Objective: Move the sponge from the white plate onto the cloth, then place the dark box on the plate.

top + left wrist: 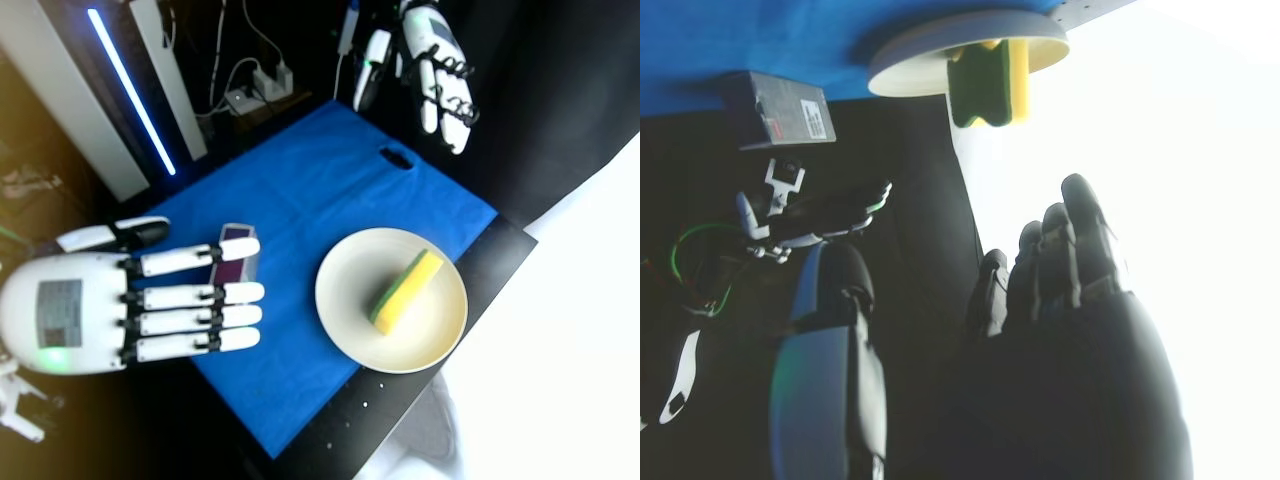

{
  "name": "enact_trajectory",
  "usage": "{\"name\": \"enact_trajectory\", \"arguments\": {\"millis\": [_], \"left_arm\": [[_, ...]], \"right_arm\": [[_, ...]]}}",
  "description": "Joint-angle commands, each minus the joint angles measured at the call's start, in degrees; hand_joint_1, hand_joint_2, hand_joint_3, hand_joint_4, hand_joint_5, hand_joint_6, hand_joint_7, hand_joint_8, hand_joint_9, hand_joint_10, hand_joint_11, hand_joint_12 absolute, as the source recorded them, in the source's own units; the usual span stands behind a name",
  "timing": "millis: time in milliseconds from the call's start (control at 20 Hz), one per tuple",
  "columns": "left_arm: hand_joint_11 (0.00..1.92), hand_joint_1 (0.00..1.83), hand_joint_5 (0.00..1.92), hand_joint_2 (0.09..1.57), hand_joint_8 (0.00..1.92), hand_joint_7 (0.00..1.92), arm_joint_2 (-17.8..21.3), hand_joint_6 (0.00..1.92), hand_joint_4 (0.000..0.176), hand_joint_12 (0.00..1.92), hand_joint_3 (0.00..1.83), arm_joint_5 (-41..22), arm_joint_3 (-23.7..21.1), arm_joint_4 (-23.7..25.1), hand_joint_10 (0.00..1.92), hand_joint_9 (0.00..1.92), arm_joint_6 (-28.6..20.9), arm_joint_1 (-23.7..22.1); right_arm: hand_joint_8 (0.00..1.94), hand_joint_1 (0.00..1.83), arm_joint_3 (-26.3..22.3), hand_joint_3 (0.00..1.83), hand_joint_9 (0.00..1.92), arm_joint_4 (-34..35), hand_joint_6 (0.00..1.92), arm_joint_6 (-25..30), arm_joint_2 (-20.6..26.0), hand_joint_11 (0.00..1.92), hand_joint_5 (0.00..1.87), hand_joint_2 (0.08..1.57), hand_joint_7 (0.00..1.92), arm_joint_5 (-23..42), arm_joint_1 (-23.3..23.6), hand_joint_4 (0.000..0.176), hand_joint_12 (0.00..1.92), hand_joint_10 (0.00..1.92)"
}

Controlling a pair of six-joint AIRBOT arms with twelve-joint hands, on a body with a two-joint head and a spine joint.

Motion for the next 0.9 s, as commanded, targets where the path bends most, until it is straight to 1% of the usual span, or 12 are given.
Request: {"name": "enact_trajectory", "arguments": {"millis": [0,100,150,200,300,400,500,550,600,650,750,850], "left_arm": [[0.00,0.80,0.12,0.95,0.00,0.05,-0.66,0.00,0.101,0.20,0.01,-4.85,0.64,-1.06,0.01,0.02,-0.34,-1.96],[0.00,0.86,0.15,0.94,0.00,0.07,-3.27,0.00,0.078,0.24,0.00,-0.57,2.96,2.11,0.00,0.04,-0.34,-6.79],[0.00,0.87,0.12,0.98,0.00,0.07,-4.75,0.00,0.065,0.23,0.01,1.65,4.28,3.88,0.00,0.04,-0.34,-9.58],[0.00,0.86,0.12,1.00,0.00,0.10,-6.41,0.00,0.067,0.26,0.01,4.04,5.67,5.85,0.01,0.07,-0.37,-12.28],[0.00,0.83,0.16,0.94,0.00,0.14,-10.81,0.00,0.094,0.40,0.01,11.69,9.66,12.75,0.01,0.13,-0.54,-20.08],[0.00,0.74,0.13,0.91,0.00,0.13,-14.00,0.00,0.167,0.60,0.00,16.70,12.51,16.61,0.00,0.17,-0.52,-23.13],[0.00,0.76,0.14,0.95,0.01,0.22,-16.58,0.00,0.176,0.73,0.00,19.21,15.03,18.13,0.01,0.23,-0.50,-24.57],[0.00,0.76,0.17,0.95,0.01,0.26,-18.61,0.01,0.162,0.83,0.00,20.84,16.95,18.75,0.01,0.26,-0.49,-25.41],[0.00,0.76,0.18,0.95,0.01,0.28,-20.45,0.01,0.163,0.84,0.00,22.18,18.70,19.20,0.01,0.28,-0.48,-26.04],[0.00,0.72,0.19,0.95,0.00,0.28,-22.63,0.01,0.169,0.82,0.00,23.66,20.85,19.52,0.01,0.30,-0.46,-26.51],[0.00,0.75,0.26,0.96,0.01,0.31,-26.50,0.02,0.114,0.73,0.00,26.65,24.91,20.02,0.02,0.33,-0.44,-26.97],[0.01,0.76,0.32,0.96,0.00,0.36,-29.83,0.00,0.104,0.97,0.00,28.87,28.45,20.13,0.01,0.44,-0.43,-27.11]], "right_arm": [[0.00,0.82,0.11,0.01,0.10,3.25,0.00,0.47,0.02,0.01,0.29,0.96,0.22,5.50,0.88,0.176,0.10,0.00],[0.00,0.86,0.12,0.00,0.10,3.02,0.00,0.51,0.02,0.02,0.29,0.96,0.22,5.36,0.88,0.176,0.10,0.00],[0.00,0.90,0.14,0.00,0.08,2.96,0.00,0.51,0.02,0.00,0.30,0.96,0.21,5.31,0.88,0.150,0.05,0.00],[0.00,0.85,0.15,0.00,0.09,2.92,0.01,0.52,0.02,0.01,0.31,0.96,0.22,5.25,0.88,0.157,0.04,0.00],[0.01,0.86,0.24,0.00,0.10,2.74,0.01,0.52,-0.03,0.04,0.32,0.96,0.23,5.24,0.88,0.152,0.05,0.01],[0.00,0.86,1.21,0.00,0.12,1.93,0.01,1.13,-0.94,0.07,0.33,0.96,0.22,5.24,0.89,0.137,0.06,0.01],[0.00,0.84,1.65,0.00,0.13,1.64,0.00,1.34,-1.31,0.08,0.32,0.97,0.22,5.24,0.89,0.137,0.07,0.01],[0.00,0.85,1.78,0.00,0.13,1.45,0.00,1.48,-1.39,0.08,0.32,0.96,0.22,5.24,0.89,0.140,0.07,0.01],[0.00,0.87,1.92,0.00,0.13,1.18,0.00,1.74,-1.45,0.08,0.33,0.97,0.22,5.24,0.89,0.125,0.07,0.01],[0.00,0.86,2.12,0.00,0.13,0.87,0.00,2.05,-1.55,0.09,0.32,0.97,0.21,5.24,0.90,0.134,0.07,0.00],[0.00,0.84,2.36,0.01,0.13,0.49,0.00,2.15,-1.65,0.10,0.32,0.98,0.21,5.22,0.92,0.144,0.08,0.00],[0.00,0.78,2.58,0.01,0.13,0.15,0.00,2.15,-1.85,0.09,0.30,0.98,0.21,5.13,1.05,0.157,0.07,0.00]]}}
